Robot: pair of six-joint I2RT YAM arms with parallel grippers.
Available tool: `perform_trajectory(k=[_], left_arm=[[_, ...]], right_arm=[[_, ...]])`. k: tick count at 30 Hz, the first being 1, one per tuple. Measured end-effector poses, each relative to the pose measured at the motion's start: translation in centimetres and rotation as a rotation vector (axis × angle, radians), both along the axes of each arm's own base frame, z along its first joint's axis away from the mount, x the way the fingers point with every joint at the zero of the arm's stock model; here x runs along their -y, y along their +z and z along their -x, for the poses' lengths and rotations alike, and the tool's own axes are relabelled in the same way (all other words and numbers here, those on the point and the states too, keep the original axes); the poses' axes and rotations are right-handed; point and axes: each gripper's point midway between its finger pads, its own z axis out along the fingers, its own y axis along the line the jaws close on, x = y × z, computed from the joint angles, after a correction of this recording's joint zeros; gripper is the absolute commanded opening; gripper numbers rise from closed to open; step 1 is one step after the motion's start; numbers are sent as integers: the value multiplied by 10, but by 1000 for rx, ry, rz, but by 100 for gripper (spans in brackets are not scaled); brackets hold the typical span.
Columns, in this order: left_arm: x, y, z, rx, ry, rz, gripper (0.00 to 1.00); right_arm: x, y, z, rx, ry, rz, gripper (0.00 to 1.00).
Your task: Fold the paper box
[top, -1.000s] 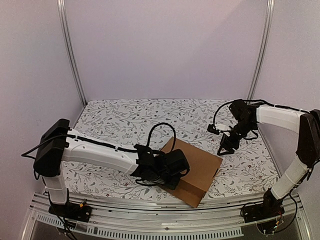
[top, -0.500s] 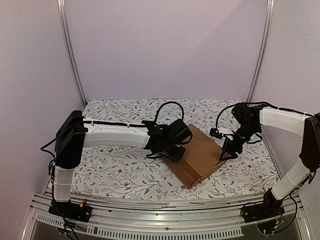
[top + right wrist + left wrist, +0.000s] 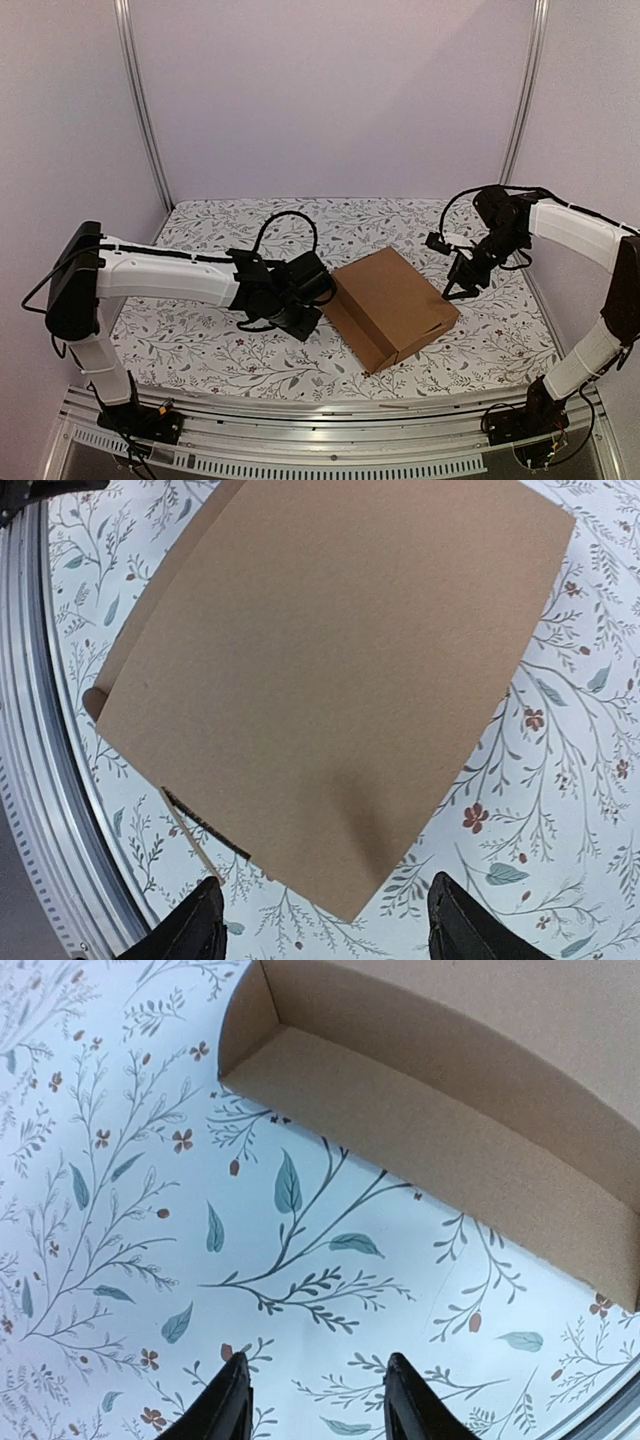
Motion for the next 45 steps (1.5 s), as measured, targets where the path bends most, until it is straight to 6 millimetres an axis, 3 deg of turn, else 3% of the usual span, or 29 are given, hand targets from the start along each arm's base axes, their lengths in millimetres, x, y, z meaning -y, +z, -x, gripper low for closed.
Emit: perform_trajectory(k=[3,7,12,25,45], left_arm=[[-8,-19,8,-32,-2,-17,43],[-13,-53,17,-77,-39,-49,42],[-6,-70,20,-90,-89,-40,40],[56,-71,11,-82,-307,39,37],[72,-58,8,-15,-439,63,37]], right_arm=[[-1,4,-30,45,-42,-6,66],[-4,-17,-57,25,-91,13,65],[-4,-45,-70,-30,-132,40,65],[-11,-50,-66,-77,-137,4,64],[-23,-61,-52,-148,-79,-29,61]])
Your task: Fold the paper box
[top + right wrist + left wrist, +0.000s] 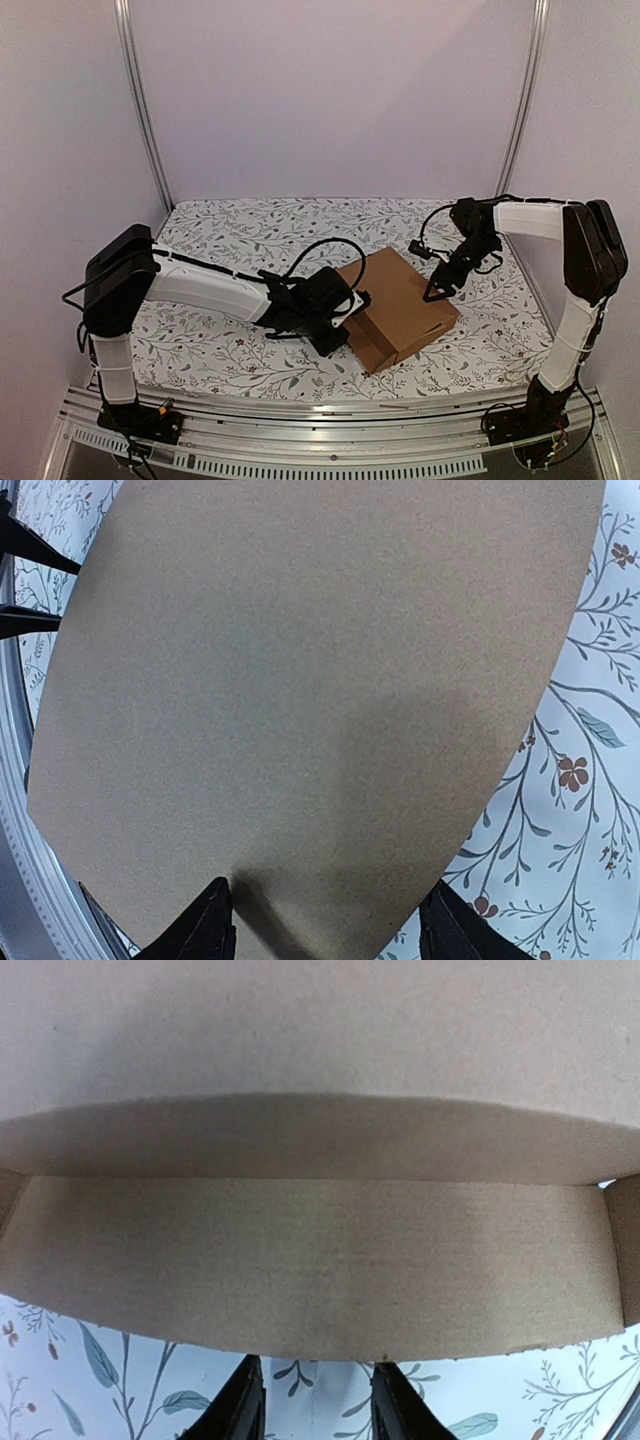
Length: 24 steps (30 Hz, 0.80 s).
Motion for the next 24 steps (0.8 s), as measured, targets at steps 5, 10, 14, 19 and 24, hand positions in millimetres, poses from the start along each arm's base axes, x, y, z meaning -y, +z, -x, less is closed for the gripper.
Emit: perform_trajectory(k=[5,10,14,19,24], left_arm=[[2,12,-2,36,-2,57,37],[11,30,-7,86,-1,147,36],[10,37,-7,102,1,176,33],[-11,47,9,100,-8,174,30],[-30,24,27,65,-23,122,29]], right_arm=[[-2,-1,1,-6,5,-6,61],[-6,-2,5,-24,14,-22,61],[-7,-3,6,-28,15,-21,61],[-6,-4,7,-34,15,-19,61],[-7,-4,7,-37,16,-19,61]])
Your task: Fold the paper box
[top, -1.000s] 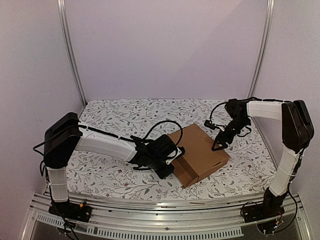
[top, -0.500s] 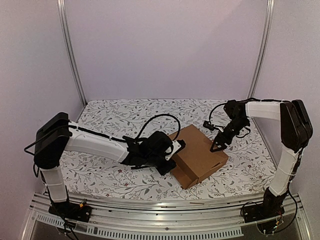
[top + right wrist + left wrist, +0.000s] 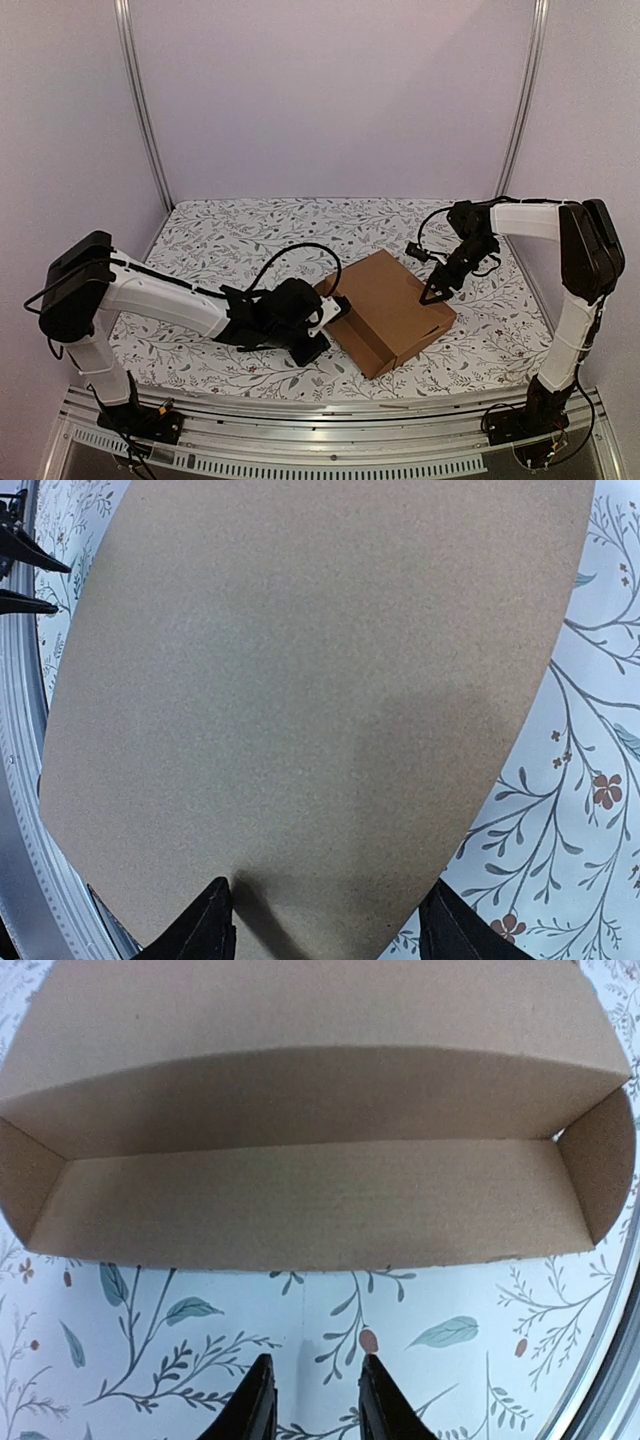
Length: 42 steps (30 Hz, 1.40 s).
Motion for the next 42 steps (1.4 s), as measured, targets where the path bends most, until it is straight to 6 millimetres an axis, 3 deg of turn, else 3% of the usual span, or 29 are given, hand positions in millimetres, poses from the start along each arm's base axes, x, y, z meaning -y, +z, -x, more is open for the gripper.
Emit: perform_trajectory(k=[8,12,22,32,37,42], left_arm=[[6,-37,-1,-20,-8,-31,29],[21,-36,-7,5,-27,-8,30],[20,-33,-14,83,-58,-24,30],[26,-16,-22,189,-73,39,31],[28,-24,-23,186,-87,24,31],[32,-20,-24,187,-90,30,31]], right_arm=[[-1,-1,1,-11,0,-9,61],[-2,-1,2,-18,1,-12,61],[-2,-1,2,-28,-7,-12,61],[-2,-1,2,-33,-13,-12,61],[0,-1,2,-37,-18,-8,61],[0,-2,1,-42,-18,-6,61]])
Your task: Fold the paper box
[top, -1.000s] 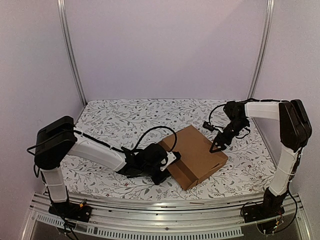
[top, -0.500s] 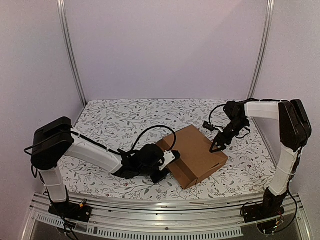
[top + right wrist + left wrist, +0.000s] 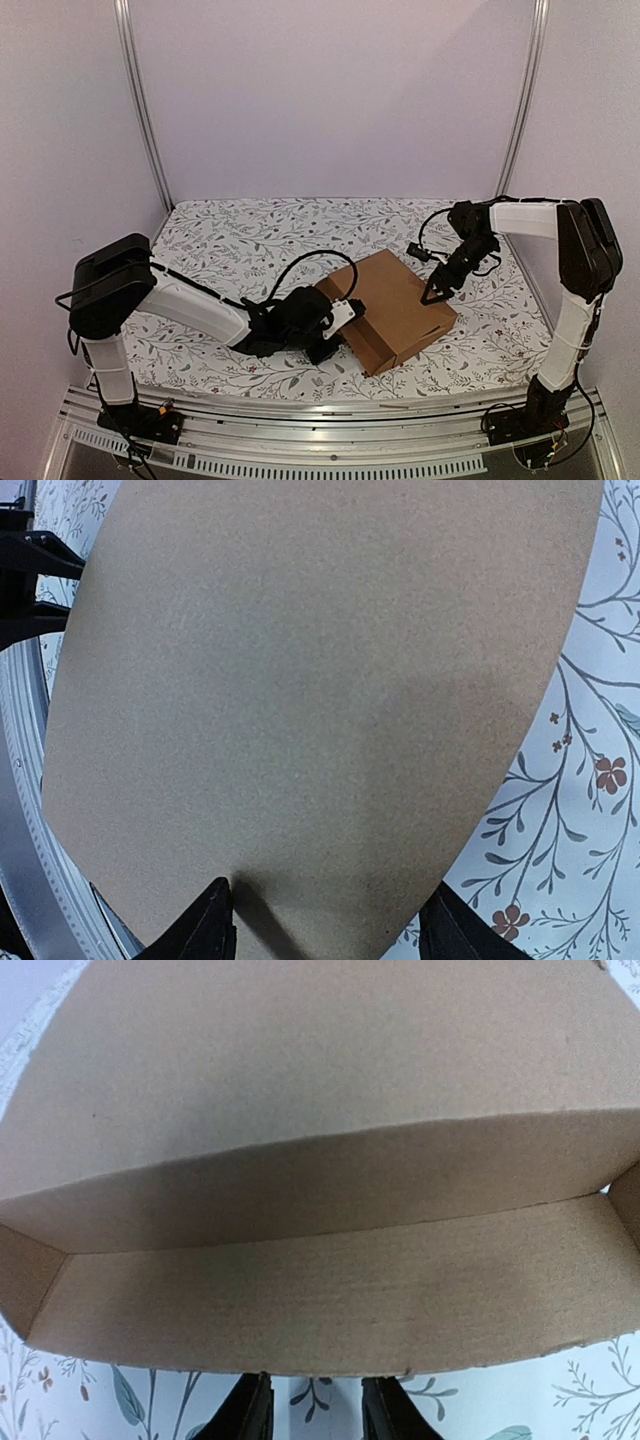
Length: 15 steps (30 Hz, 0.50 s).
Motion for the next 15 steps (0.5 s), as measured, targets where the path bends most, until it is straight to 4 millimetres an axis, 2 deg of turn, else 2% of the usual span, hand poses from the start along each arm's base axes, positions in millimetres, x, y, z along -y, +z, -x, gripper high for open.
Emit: perform_trajectory(k=[8,15], left_arm=[[18,14,-9,13,1,39,31],[26,11,-12,11,0,37,32]], right_arm=[[0,-1,0,-8,1,1,61],[0,-1,0,-8,0,2,61]])
